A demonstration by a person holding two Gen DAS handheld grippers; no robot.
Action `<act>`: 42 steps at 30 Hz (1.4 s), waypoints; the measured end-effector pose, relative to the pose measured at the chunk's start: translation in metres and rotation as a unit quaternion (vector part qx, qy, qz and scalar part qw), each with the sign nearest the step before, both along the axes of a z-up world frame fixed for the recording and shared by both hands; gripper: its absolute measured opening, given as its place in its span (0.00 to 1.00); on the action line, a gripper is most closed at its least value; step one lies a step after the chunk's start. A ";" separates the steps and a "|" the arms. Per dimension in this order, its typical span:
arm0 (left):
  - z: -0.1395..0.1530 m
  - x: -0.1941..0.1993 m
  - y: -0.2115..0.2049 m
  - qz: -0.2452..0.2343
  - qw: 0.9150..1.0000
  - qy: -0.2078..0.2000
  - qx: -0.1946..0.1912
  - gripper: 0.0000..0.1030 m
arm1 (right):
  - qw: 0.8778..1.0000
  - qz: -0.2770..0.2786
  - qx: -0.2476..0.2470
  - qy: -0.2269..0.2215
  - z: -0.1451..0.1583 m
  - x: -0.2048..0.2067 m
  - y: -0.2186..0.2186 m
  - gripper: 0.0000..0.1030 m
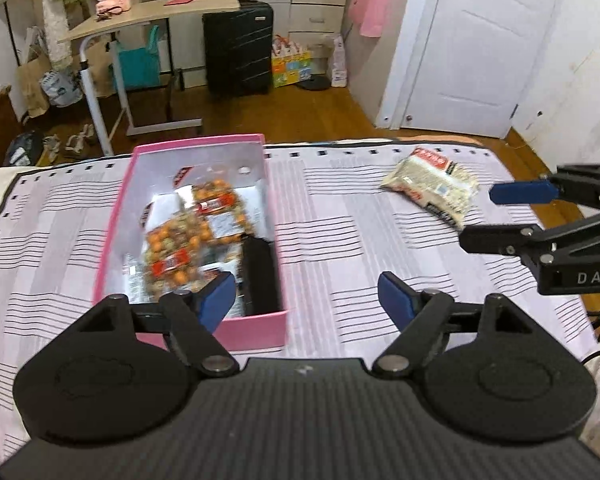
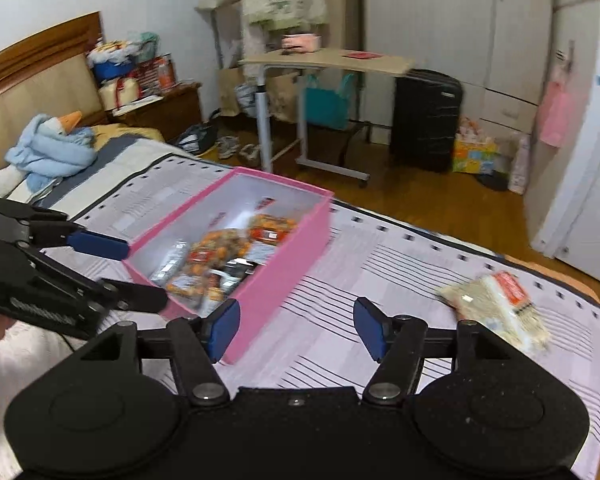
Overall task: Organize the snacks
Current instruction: 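Move both tools over the cream noodle packet and close the left tool on it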
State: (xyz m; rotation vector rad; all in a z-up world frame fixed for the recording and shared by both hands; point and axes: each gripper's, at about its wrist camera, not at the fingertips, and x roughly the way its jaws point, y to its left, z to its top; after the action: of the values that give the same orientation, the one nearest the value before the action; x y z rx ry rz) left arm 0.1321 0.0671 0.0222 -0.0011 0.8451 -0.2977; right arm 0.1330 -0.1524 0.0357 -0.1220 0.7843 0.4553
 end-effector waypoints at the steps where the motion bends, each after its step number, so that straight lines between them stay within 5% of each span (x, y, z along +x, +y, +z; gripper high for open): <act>1: 0.001 0.003 -0.006 0.001 1.000 0.003 -0.003 0.79 | 1.000 -0.006 0.000 0.007 0.001 0.003 -0.010 0.66; 6: -0.004 0.023 -0.038 0.004 0.999 0.012 -0.030 0.84 | 0.998 -0.056 0.008 -0.017 0.004 0.016 -0.055 0.83; 15: -0.049 0.090 -0.107 0.021 0.995 0.056 -0.075 0.84 | 0.989 -0.123 0.057 -0.051 -0.024 0.082 -0.128 0.85; 21: -0.085 0.131 -0.149 0.051 0.993 0.042 -0.101 0.82 | 0.988 -0.129 0.085 -0.001 -0.073 0.142 -0.173 0.84; 31: -0.161 0.185 -0.202 0.095 0.973 0.084 -0.191 0.73 | 0.993 -0.113 0.027 -0.013 -0.155 0.186 -0.213 0.81; 35: -0.187 0.200 -0.213 0.096 0.968 0.096 -0.212 0.70 | 0.995 -0.076 0.062 0.010 -0.170 0.192 -0.224 0.85; 42: -0.214 0.213 -0.216 0.114 0.945 0.130 -0.278 0.65 | 0.996 -0.077 0.035 0.015 -0.185 0.199 -0.216 0.92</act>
State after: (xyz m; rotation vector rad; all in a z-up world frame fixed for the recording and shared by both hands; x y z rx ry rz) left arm 0.3448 -0.1488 -0.1922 -0.6748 0.9886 -0.3119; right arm 0.3324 -0.3685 -0.1492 0.0100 0.8006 0.3390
